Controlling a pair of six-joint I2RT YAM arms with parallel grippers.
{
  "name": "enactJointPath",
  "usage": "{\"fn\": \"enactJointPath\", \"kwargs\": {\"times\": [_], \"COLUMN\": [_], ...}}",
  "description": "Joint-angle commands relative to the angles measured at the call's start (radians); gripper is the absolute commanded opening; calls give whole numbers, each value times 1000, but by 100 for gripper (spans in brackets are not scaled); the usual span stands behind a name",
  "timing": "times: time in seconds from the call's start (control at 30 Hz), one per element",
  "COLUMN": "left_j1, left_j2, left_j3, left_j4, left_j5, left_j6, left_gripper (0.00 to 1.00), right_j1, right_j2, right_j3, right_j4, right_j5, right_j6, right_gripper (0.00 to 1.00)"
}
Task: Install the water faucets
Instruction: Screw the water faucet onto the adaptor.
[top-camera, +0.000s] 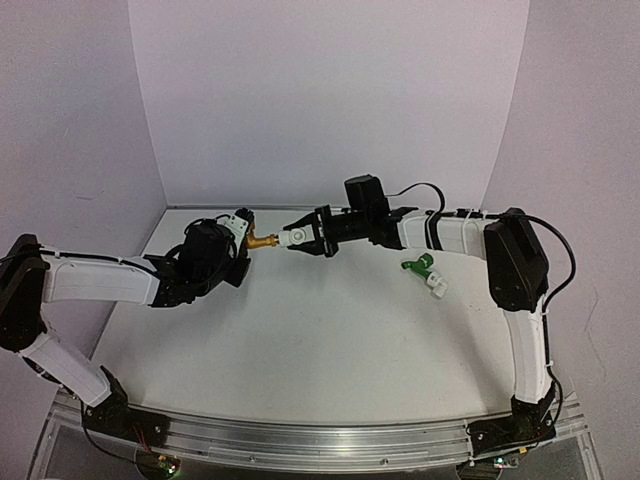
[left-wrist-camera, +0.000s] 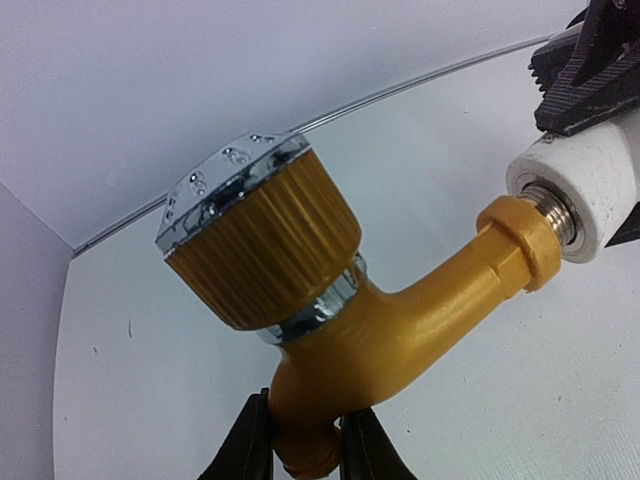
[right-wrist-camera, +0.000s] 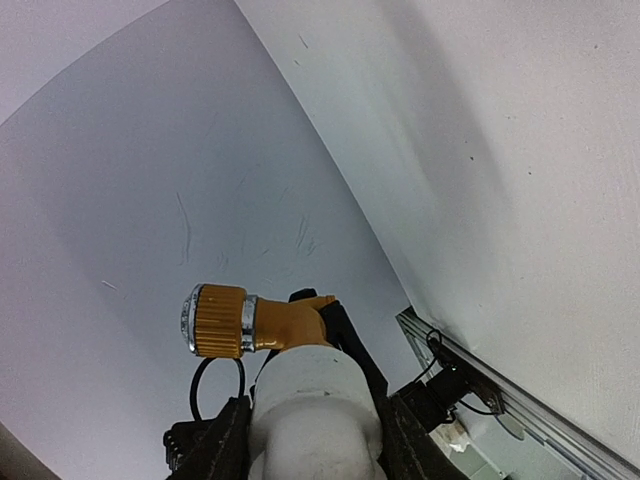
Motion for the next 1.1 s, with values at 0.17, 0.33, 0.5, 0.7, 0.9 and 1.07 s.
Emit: {"fn": "enactJointPath", "kwargs": {"times": [0.17,0.33,0.5,0.7,0.9,1.07], "left_j1": [-100,-73,-39,-2,25,37], "left_j2": [-10,-2,-3,-20,-26,-25], "left_j3": [-14,-23,-27,-46,-64,-66], "left_j4": [270,269,256,231,212,182], "left_j5": [210,182,170,189,234,269], "left_j6": [-48,-108,-159,-209,-235,-243], "left_gripper": [0,0,0,0,0,0], "right_j1": [70,69,63,44,16,-22], "right_j2": [-91,-115,-162,-227,-280,-313], "right_j3": [-47,-75,-114,-213,-253,-273], "right_j4": [81,81,78,50,47,46], "right_j5": [-11,1,41,66,89,80], "right_j6": [-78,-103,-146,-185,-233,-270], "right_gripper": [44,69,97,98,98,98]}}
